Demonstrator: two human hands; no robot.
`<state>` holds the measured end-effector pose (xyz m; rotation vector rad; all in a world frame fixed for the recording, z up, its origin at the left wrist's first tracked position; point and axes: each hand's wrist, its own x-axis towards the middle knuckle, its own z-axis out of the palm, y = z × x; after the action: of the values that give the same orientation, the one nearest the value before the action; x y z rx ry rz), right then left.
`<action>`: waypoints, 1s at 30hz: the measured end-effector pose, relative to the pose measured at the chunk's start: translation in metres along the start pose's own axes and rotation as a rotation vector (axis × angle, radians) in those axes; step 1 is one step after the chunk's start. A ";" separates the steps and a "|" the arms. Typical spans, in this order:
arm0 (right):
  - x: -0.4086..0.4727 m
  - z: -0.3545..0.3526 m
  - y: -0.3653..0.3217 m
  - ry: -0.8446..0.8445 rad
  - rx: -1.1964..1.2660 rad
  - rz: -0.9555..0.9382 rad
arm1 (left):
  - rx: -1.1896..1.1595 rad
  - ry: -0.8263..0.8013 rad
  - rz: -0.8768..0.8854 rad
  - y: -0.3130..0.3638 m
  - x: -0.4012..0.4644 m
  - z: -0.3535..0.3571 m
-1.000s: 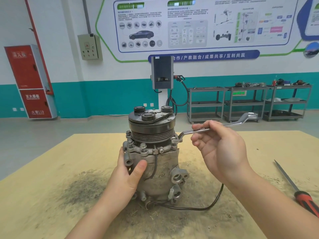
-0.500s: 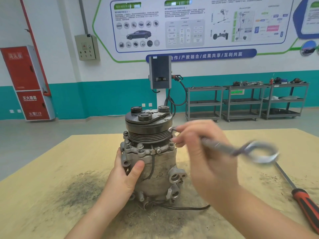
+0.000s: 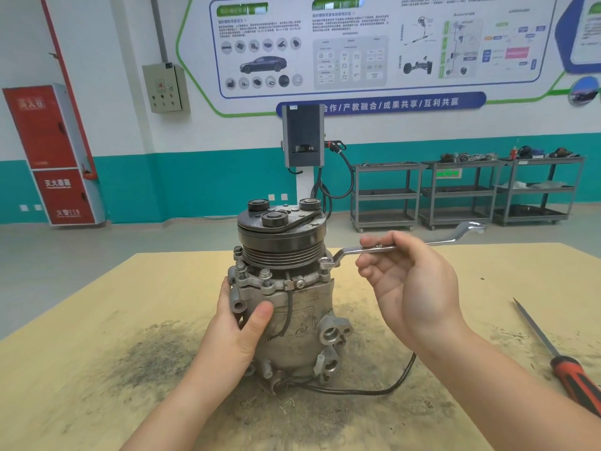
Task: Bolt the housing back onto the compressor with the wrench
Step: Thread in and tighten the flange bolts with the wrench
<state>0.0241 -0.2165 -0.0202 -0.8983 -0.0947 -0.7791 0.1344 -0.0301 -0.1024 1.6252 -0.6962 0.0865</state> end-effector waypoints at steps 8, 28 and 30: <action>-0.038 -0.008 0.036 -0.600 -0.909 -0.981 | 0.026 0.028 0.015 -0.006 0.001 -0.001; 0.010 0.007 -0.021 -0.035 -0.108 0.155 | 0.003 0.002 -0.031 0.004 -0.002 0.001; 0.011 0.007 -0.021 -0.047 -0.074 0.181 | 0.000 -0.004 -0.026 0.005 -0.002 0.001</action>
<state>0.0197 -0.2253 0.0025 -0.9808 -0.0253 -0.5962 0.1299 -0.0305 -0.0993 1.6347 -0.6779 0.0639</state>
